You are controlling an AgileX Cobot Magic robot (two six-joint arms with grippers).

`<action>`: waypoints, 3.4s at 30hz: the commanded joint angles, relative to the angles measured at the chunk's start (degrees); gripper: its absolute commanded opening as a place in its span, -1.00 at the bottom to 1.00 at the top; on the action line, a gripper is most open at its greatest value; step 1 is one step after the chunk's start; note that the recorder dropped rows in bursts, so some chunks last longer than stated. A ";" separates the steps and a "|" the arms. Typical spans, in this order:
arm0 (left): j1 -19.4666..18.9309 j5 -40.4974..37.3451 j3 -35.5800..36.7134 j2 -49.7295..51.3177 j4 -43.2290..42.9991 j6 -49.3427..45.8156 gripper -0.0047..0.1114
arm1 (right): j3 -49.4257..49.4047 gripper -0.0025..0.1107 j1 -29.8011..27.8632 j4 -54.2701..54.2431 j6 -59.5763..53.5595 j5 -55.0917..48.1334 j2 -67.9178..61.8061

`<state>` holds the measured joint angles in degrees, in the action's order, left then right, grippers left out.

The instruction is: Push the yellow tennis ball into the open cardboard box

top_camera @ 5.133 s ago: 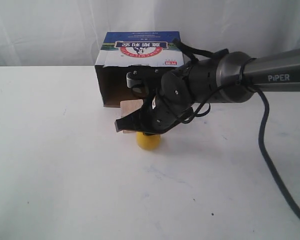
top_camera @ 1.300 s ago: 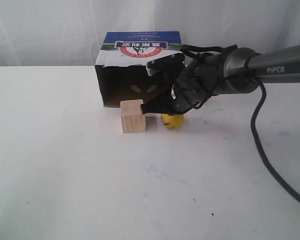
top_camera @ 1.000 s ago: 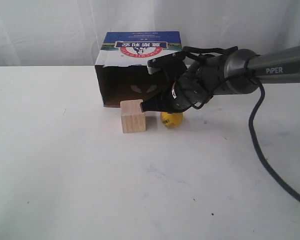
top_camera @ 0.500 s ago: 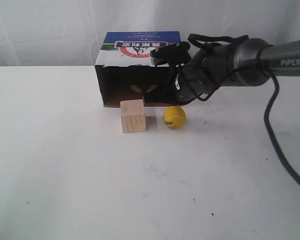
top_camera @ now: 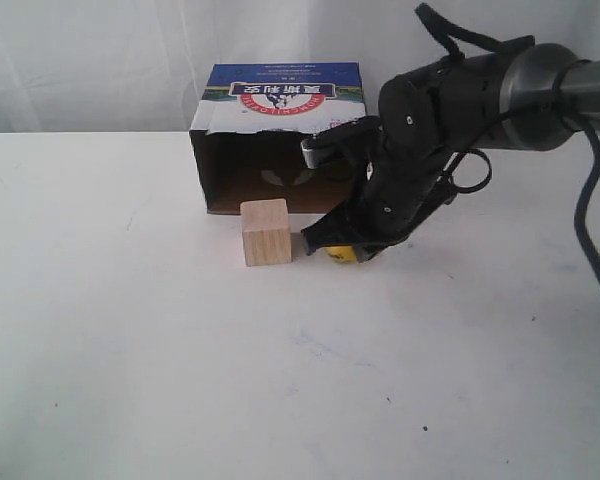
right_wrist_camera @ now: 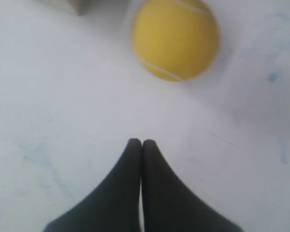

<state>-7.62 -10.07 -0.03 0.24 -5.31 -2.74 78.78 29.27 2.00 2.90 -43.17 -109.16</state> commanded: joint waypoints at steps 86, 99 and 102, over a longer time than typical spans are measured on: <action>3.25 0.21 0.03 -0.24 0.19 -0.07 -0.92 | -64.12 -0.96 -25.34 15.40 6.70 57.22 79.19; 3.25 0.21 0.03 -0.24 0.19 -0.07 -0.92 | -64.12 -0.96 -25.34 15.42 6.58 60.84 78.22; 3.25 0.21 0.03 -0.24 0.19 -0.07 -0.92 | -64.12 -0.96 -25.34 15.42 6.58 60.84 78.22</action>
<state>-4.71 -10.07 -0.03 0.24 -5.31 -2.74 14.74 4.28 17.69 9.33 16.78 -30.78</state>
